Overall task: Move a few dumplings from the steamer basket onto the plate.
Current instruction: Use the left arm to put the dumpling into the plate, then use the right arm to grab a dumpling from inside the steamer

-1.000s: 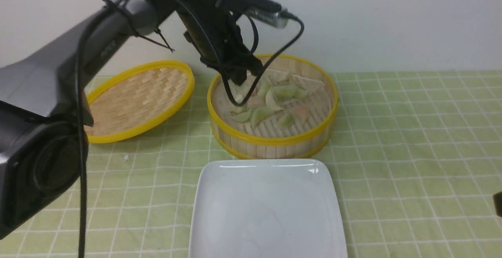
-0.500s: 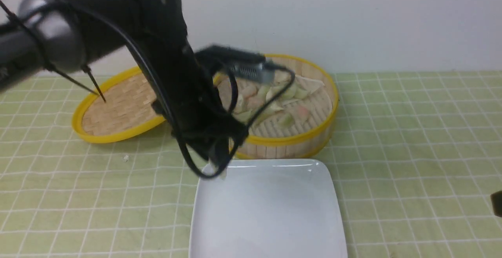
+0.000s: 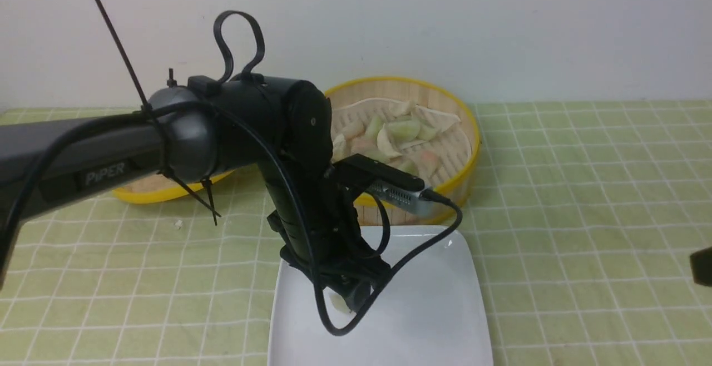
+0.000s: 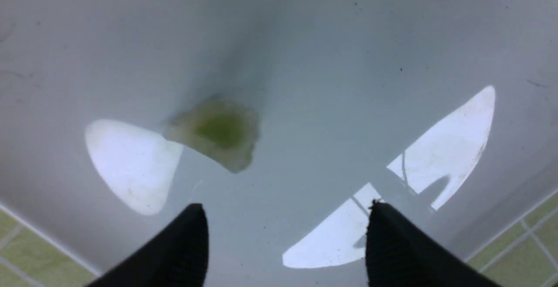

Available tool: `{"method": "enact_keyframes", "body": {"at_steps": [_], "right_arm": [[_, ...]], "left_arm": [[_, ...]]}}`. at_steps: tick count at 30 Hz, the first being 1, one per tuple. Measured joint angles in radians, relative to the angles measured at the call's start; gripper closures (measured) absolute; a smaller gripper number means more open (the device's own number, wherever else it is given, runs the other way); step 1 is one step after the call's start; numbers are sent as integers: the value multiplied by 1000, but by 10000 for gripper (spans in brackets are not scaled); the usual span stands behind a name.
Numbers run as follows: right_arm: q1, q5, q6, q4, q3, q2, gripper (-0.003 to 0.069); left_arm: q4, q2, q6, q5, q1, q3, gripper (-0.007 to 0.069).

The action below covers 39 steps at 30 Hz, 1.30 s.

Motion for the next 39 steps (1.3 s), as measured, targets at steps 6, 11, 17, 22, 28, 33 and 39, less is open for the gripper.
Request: {"method": "enact_keyframes", "body": {"at_steps": [6,11,17,22,28,33,39], "right_arm": [[11,5,-42,81,-95,146,672],[109,-39,-47,39,-225,329,672],[210,-110,-47,-61,-434,588,662],[275,-121,-46,-135,-629,837,620],[319,-124,-41,-195,-852,1104,493],[327,-127,-18,-249,-1025,1296,343],[327,-127,25,-298,-1176,1454,245]], "left_arm": [[-1,-13,-25,57,0,-8,172],[11,-141,-33,101,0,-8,528],[17,-401,-74,111,0,13,629],[9,-619,-114,73,0,102,631],[-23,-801,-129,35,0,258,631],[-24,-896,-190,36,0,342,631],[-19,-971,-221,63,0,358,631]]}}
